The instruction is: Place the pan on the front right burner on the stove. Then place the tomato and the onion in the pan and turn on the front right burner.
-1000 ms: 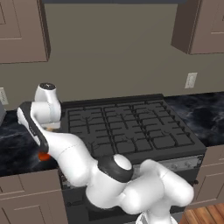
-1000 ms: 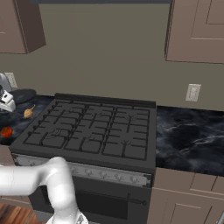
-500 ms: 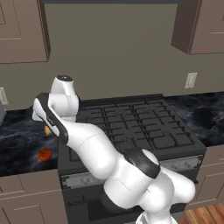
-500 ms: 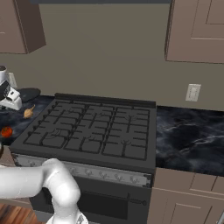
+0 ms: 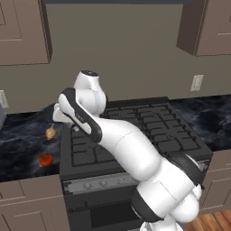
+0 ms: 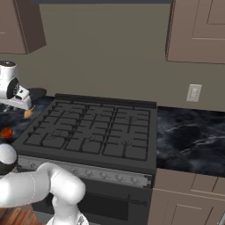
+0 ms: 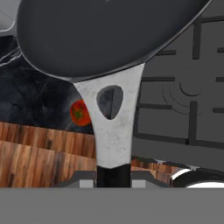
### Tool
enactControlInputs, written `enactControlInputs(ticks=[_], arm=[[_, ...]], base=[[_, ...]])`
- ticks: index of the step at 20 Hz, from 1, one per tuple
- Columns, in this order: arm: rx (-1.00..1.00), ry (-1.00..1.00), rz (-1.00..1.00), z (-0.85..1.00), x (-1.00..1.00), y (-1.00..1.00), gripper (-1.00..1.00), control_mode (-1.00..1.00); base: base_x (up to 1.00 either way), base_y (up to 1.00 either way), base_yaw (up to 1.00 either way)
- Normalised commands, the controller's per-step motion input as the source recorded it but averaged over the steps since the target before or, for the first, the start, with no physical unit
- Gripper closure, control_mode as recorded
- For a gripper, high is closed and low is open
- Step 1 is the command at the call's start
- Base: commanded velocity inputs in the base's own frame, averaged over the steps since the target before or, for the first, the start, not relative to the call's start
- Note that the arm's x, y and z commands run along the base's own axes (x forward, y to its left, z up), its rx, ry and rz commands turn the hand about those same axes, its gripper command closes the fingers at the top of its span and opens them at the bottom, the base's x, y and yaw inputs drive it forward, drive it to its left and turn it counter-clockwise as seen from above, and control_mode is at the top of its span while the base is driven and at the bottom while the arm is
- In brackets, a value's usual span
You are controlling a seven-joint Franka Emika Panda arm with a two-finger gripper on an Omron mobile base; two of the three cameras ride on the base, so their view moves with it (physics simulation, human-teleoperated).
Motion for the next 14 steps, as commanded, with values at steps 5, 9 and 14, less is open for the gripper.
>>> enactControlInputs(ticks=[5, 9, 14], arm=[[0.0, -0.01, 0.05, 0.17, -0.33, -0.93, 1.0, -1.0], [0.0, 0.0, 0.06, 0.09, -0.25, -0.94, 1.0, -1.0], [0.0, 0.0, 0.07, 0.11, -0.11, -0.82, 1.0, -1.0]], base=[[0.0, 0.0, 0.0], [0.0, 0.0, 0.0], [0.0, 0.0, 0.0]])
